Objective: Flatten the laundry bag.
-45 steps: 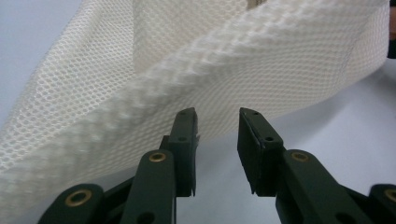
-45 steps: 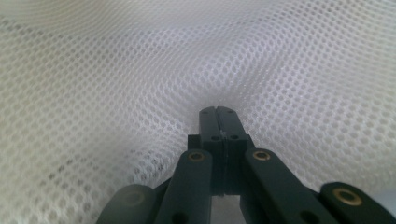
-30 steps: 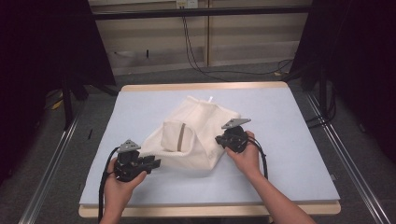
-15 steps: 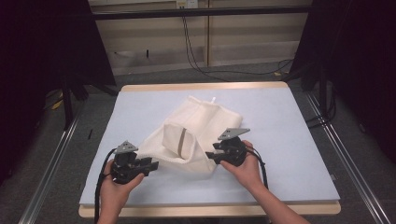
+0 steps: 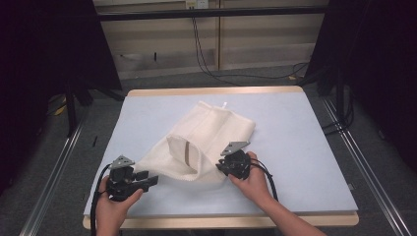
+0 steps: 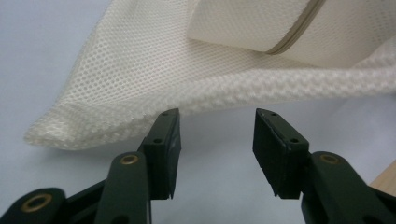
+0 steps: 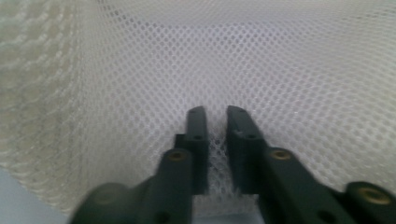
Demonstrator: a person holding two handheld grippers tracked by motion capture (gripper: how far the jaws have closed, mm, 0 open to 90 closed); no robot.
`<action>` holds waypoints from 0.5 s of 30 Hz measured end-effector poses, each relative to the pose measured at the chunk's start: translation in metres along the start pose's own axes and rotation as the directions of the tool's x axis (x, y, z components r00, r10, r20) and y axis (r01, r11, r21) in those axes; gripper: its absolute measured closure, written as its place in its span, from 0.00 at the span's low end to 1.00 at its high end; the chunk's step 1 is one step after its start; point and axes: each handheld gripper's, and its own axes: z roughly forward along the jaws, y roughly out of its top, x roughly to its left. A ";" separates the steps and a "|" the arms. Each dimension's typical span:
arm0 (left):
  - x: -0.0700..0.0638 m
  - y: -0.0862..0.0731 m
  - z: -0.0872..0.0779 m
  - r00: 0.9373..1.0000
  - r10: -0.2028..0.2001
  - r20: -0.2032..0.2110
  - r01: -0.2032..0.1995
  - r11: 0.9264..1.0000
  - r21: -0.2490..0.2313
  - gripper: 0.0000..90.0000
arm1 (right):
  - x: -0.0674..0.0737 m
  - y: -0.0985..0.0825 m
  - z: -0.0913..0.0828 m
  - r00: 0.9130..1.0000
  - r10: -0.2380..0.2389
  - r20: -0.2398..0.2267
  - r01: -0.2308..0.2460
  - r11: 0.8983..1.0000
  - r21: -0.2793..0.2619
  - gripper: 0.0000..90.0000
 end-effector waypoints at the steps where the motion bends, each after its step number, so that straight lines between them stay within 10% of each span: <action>1: 0.001 -0.001 -0.001 1.000 0.005 -0.006 -0.005 1.000 0.006 0.55 | 0.000 0.001 0.000 1.000 -0.006 0.005 0.006 1.000 0.004 0.96; 10: 0.008 -0.007 -0.003 0.999 -0.038 -0.020 0.038 0.999 -0.006 0.50 | -0.009 0.008 0.005 1.000 -0.008 0.004 0.008 1.000 0.008 1.00; 15: 0.012 -0.007 0.006 0.999 -0.034 -0.020 0.034 0.999 0.019 0.49 | -0.032 0.017 0.011 0.993 0.002 0.115 -0.003 1.000 0.009 1.00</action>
